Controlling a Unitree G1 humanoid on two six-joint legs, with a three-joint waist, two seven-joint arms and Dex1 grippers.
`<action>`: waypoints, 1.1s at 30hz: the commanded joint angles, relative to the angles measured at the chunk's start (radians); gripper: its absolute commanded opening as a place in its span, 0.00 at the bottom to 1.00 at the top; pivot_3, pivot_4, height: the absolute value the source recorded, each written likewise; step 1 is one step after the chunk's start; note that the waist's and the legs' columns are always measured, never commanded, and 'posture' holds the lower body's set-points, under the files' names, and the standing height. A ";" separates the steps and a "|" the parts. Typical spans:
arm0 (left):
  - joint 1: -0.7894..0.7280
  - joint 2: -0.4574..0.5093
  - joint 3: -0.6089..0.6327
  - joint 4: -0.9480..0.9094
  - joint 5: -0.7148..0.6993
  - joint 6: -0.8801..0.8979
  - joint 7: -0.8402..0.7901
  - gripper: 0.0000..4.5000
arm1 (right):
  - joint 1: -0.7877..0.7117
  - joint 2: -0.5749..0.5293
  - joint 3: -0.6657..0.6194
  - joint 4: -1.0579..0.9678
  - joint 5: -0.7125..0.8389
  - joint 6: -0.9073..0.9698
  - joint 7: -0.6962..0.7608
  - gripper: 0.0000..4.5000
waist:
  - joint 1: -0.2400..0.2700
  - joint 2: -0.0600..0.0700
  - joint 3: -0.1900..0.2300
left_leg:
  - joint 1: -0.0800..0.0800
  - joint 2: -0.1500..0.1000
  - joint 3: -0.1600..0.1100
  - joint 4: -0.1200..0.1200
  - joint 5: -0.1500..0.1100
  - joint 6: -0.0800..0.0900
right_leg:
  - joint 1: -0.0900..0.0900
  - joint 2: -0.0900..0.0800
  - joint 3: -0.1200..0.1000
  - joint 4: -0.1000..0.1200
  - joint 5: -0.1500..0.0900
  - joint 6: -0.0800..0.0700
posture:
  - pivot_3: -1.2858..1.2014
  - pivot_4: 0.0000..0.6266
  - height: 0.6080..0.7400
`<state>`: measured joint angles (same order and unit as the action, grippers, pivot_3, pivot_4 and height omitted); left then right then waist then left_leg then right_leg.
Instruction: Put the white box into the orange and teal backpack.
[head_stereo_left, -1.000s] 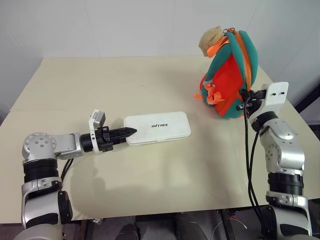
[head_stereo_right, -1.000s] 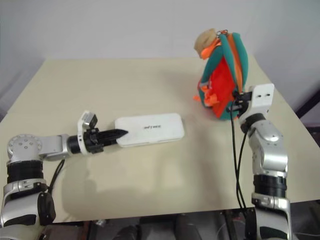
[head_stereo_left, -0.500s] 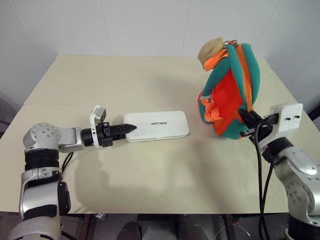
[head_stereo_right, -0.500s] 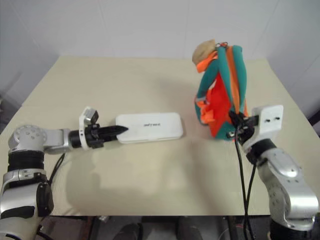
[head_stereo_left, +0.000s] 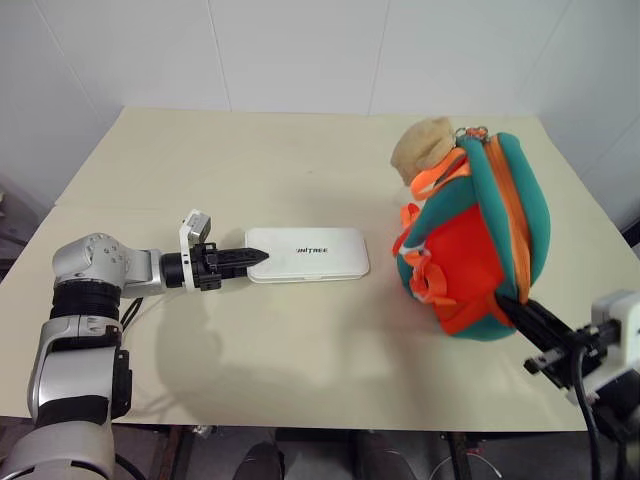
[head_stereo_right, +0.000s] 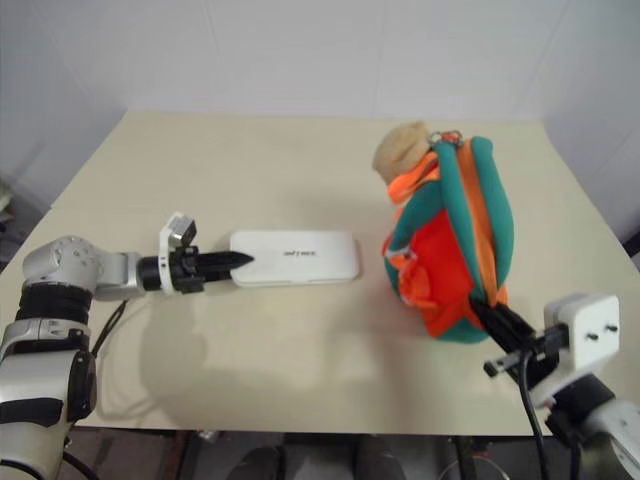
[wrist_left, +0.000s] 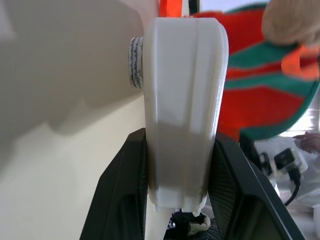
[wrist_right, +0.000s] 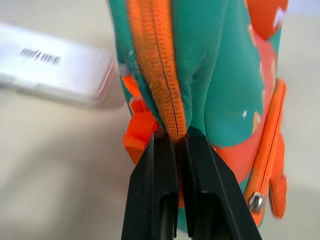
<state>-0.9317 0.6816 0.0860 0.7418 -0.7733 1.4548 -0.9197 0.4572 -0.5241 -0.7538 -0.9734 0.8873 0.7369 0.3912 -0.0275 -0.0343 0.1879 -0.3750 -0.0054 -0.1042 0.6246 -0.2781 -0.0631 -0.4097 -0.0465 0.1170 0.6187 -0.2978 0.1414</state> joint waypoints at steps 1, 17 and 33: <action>-0.045 0.012 -0.013 0.023 0.032 -0.031 -0.072 0.28 | 0.004 -0.015 -0.024 -0.008 0.006 -0.069 0.009 0.08 | -0.006 0.000 0.000 | 0.001 0.000 0.001 0.001 0.000 0.000 | 0.001 0.000 0.000 0.000 0.000 0.000 | 0.52 0.24 1.00; -0.051 -0.004 -0.020 0.047 0.109 -0.059 -0.157 0.28 | 0.095 -0.168 -0.126 0.037 0.182 -0.026 0.062 0.82 | 0.001 -0.001 0.000 | 0.002 0.000 0.000 0.003 -0.001 0.002 | 0.002 0.000 0.000 0.001 0.000 -0.001 | 0.52 0.24 1.00; -0.058 -0.023 -0.025 0.086 0.154 -0.104 -0.207 0.28 | 0.430 -0.339 -0.360 -0.026 0.330 0.095 0.267 1.00 | 0.002 -0.006 0.002 | 0.001 0.001 0.000 0.003 -0.002 0.003 | 0.003 0.000 -0.001 -0.001 0.000 -0.001 | 0.52 0.24 1.00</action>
<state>-0.9671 0.6478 0.0471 0.8342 -0.6174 1.3599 -1.0932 0.8559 -0.8601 -1.0845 -0.9589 1.1888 0.8179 0.6188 -0.0254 -0.0398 0.1904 -0.3740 -0.0047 -0.1045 0.6272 -0.2801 -0.0600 -0.4068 -0.0461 0.1157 0.6174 -0.2979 0.1405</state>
